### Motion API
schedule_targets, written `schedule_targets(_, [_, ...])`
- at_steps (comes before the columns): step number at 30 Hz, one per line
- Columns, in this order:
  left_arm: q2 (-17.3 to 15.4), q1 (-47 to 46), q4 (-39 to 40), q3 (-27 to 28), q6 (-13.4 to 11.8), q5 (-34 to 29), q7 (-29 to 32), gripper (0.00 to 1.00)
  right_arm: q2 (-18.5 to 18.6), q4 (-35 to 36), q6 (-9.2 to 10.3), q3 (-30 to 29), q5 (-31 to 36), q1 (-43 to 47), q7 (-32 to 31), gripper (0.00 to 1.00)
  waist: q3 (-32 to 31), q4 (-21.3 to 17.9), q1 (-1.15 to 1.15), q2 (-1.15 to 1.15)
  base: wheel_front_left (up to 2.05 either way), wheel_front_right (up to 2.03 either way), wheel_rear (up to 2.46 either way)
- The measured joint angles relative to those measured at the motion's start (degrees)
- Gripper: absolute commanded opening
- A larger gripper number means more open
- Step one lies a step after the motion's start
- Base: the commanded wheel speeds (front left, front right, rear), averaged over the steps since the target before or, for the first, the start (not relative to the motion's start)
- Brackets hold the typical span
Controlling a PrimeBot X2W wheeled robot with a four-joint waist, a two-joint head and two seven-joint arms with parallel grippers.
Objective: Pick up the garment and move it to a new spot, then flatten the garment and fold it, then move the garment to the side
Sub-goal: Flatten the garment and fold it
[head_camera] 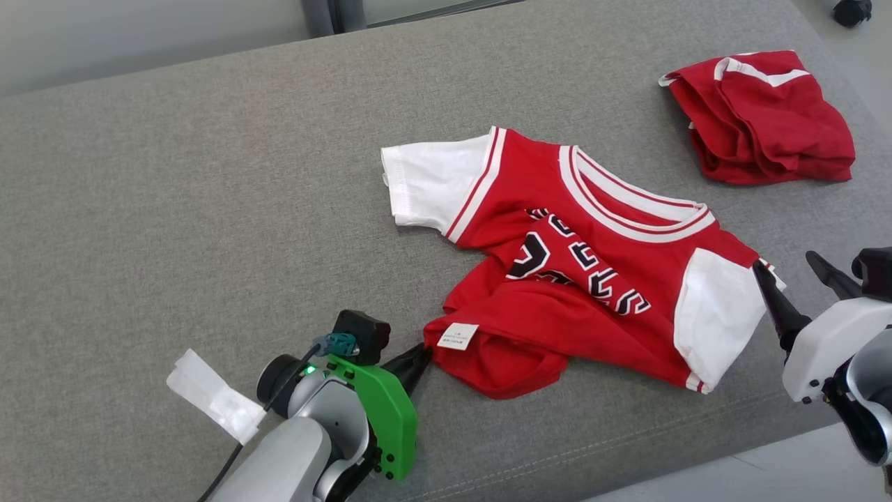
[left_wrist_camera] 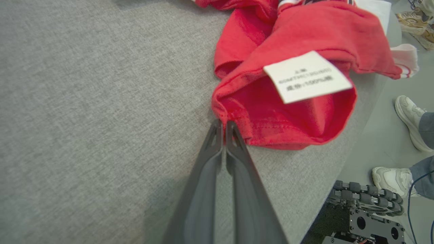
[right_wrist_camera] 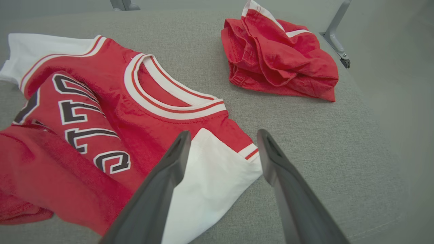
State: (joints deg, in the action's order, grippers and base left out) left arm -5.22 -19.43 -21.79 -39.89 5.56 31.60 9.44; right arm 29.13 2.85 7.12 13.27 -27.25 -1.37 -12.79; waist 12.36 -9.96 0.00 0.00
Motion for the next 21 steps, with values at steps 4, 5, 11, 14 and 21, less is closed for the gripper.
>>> schedule_targets(4, [0.55, -0.53, 0.85, -0.81, 0.05, 0.36, -0.42, 0.00, 1.37, -2.69, -0.59, 1.04, 0.47, -2.58, -2.77, 1.00, 0.22, 1.14, 0.00, 0.00, 0.00, 0.00, 0.00])
schedule_targets(5, [0.55, -0.60, 1.14, -0.97, 0.08, 0.53, -0.43, 0.00, 1.45, -3.53, -0.74, 1.31, 0.53, -3.19, -3.42, 1.00, 0.28, 1.49, 0.00, 0.00, 0.00, 0.00, 0.00])
schedule_targets(11, [0.59, -0.62, 2.83, -1.90, 0.55, 0.57, -0.42, 0.00, 1.14, -8.55, -1.67, 2.57, 0.24, -6.62, -6.46, 1.00, 0.79, 3.99, 0.00, 0.00, 0.00, 0.00, 0.00])
schedule_targets(14, [0.63, -0.63, 3.49, -2.24, 0.55, 0.57, -0.43, 0.00, 1.07, -10.21, -2.07, 3.05, 0.33, -7.52, -7.06, 1.00, 1.08, 4.92, 0.00, 0.00, 0.00, 0.00, 0.00])
schedule_targets(21, [0.64, -0.86, 5.17, -2.16, 0.56, 0.69, -0.47, 0.00, -0.51, -14.81, -2.59, 3.82, -0.03, -9.90, -8.59, 1.00, 2.37, 7.90, 0.00, 0.00, 0.00, 0.00, 0.00])
